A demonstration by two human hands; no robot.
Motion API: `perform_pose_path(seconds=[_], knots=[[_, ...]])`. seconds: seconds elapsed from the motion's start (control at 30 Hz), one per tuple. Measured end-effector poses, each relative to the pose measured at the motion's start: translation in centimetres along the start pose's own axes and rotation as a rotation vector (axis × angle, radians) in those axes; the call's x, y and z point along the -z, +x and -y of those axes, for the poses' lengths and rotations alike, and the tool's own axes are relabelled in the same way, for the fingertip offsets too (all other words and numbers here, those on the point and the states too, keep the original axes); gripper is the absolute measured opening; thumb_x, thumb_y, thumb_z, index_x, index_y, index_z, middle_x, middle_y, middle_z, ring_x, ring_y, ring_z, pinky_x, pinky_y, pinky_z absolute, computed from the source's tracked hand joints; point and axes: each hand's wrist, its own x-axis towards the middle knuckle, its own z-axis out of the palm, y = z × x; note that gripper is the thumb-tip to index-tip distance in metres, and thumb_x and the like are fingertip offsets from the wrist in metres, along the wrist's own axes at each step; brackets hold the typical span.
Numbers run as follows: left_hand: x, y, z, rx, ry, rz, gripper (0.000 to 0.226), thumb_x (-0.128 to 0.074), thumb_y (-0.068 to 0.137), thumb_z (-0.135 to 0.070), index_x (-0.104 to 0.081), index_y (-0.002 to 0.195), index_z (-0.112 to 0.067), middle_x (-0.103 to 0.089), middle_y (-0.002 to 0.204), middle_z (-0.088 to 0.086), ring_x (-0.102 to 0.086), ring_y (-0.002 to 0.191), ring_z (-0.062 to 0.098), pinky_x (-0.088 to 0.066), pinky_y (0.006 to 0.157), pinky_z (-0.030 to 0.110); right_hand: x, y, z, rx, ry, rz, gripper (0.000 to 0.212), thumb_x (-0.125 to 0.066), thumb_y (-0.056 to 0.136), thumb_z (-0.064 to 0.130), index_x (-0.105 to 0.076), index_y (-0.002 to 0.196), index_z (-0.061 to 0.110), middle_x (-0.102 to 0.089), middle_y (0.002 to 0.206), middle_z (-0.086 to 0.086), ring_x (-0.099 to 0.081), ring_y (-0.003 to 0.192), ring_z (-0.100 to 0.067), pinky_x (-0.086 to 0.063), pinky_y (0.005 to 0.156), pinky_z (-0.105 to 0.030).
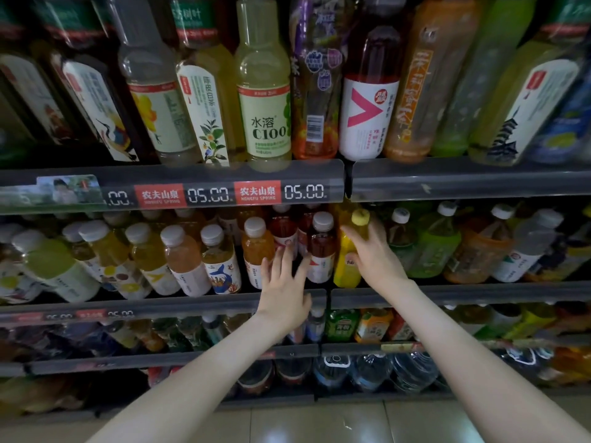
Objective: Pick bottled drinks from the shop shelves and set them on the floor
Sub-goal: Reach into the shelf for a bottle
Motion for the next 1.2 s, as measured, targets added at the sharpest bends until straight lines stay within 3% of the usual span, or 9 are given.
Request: perform_pose_path(seconds=[0.13, 0.2, 0.37, 0.6, 0.77, 0.87, 0.97, 1.1, 1.2], knots=[[1.3, -0.6, 2.7, 0.102, 0.014, -0.135, 0.07, -0.064, 0.081, -0.03, -0.037, 0.143, -0.011, -0.018, 0.153, 0.027, -0.014, 0.143, 0.043, -0.01, 0.114, 0.059, 0.7, 0.5, 0.6, -0.039, -0.213, 0.019, 0.071, -0.054, 0.096, 0.021, -0.014, 0.154, 0.031, -0.005, 0.157, -0.028, 0.003, 0.146, -0.041, -0.013, 0.118, -0.052], [1.8, -0.8, 4.4, 0.149, 0.026, -0.239, 0.07, -0.075, 0.07, -0.024, -0.051, 0.134, -0.007, -0.034, 0.145, 0.032, -0.032, 0.134, 0.05, -0.023, 0.108, 0.063, 1.2, 0.0, 1.9, -0.051, -0.242, -0.055, 0.079, -0.063, 0.09, 0.016, -0.019, 0.154, 0.026, -0.009, 0.156, -0.031, -0.002, 0.146, -0.044, -0.012, 0.116, -0.055], [3.5, -0.9, 9.2, 0.312, -0.005, -0.281, 0.067, -0.065, 0.078, -0.017, -0.044, 0.141, -0.004, -0.034, 0.143, 0.035, -0.036, 0.128, 0.054, -0.029, 0.106, 0.06, 0.4, -1.2, 7.0, 0.127, -0.118, -0.18, 0.081, -0.077, 0.073, 0.004, -0.04, 0.145, 0.011, -0.033, 0.149, -0.026, -0.028, 0.138, -0.042, -0.025, 0.112, -0.055], [6.6, -0.8, 13.0, 0.174, -0.071, -0.246, 0.04, -0.059, 0.085, -0.003, -0.058, 0.125, -0.005, -0.05, 0.119, 0.026, -0.051, 0.104, 0.046, -0.047, 0.085, 0.047, -3.2, -0.9, 14.6, 0.347, 0.188, 0.1, 0.078, -0.056, 0.094, 0.016, -0.008, 0.154, 0.028, -0.015, 0.159, -0.008, -0.013, 0.145, -0.027, -0.002, 0.115, -0.03], [7.6, -1.0, 14.7, 0.115, -0.224, -0.104, 0.038, -0.05, 0.093, -0.016, -0.045, 0.131, -0.016, -0.048, 0.125, 0.019, -0.053, 0.107, 0.041, -0.047, 0.088, 0.042, -6.3, 0.3, 19.2, 0.147, 0.626, 0.29, 0.09, -0.062, 0.092, 0.024, 0.004, 0.153, 0.033, -0.01, 0.16, 0.006, -0.009, 0.146, -0.011, -0.013, 0.116, -0.026], [7.3, -2.2, 15.2, 0.006, -0.344, -0.065, 0.031, -0.051, 0.095, -0.021, -0.045, 0.126, -0.019, -0.056, 0.107, 0.013, -0.052, 0.099, 0.033, -0.046, 0.079, 0.04, -7.9, 1.4, 21.0, -0.003, 0.709, 0.33, 0.089, -0.072, 0.086, 0.025, -0.013, 0.152, 0.024, -0.026, 0.155, 0.0, -0.026, 0.142, -0.015, -0.029, 0.116, -0.037], [6.3, -4.2, 15.7, -0.049, -0.444, -0.101, 0.036, -0.057, 0.094, -0.018, -0.047, 0.128, -0.022, -0.053, 0.108, 0.005, -0.047, 0.101, 0.02, -0.037, 0.077, 0.028, -9.0, 2.0, 21.9, -0.091, 0.796, 0.295, 0.071, -0.078, 0.079, 0.018, -0.038, 0.138, 0.016, -0.05, 0.134, -0.003, -0.049, 0.124, -0.018, -0.043, 0.104, -0.04], [5.6, -6.4, 16.2, -0.054, -0.615, -0.085, 0.045, -0.057, 0.095, -0.025, -0.042, 0.137, -0.028, -0.053, 0.129, -0.003, -0.043, 0.115, 0.011, -0.033, 0.088, 0.02, -9.1, 0.8, 21.4, -0.039, 0.715, 0.21, 0.066, -0.08, 0.078, 0.022, -0.042, 0.132, 0.018, -0.053, 0.128, 0.001, -0.051, 0.118, -0.015, -0.04, 0.096, -0.023], [6.6, -7.7, 17.2, -0.074, -0.645, -0.086, 0.056, -0.058, 0.093, -0.036, -0.034, 0.144, -0.032, -0.042, 0.14, -0.016, -0.034, 0.126, 0.0, -0.028, 0.1, 0.013, -6.4, -0.1, 21.5, -0.139, 0.859, 0.131, 0.061, -0.084, 0.069, 0.031, -0.047, 0.118, 0.037, -0.06, 0.114, 0.019, -0.056, 0.105, 0.004, -0.041, 0.079, -0.006]])
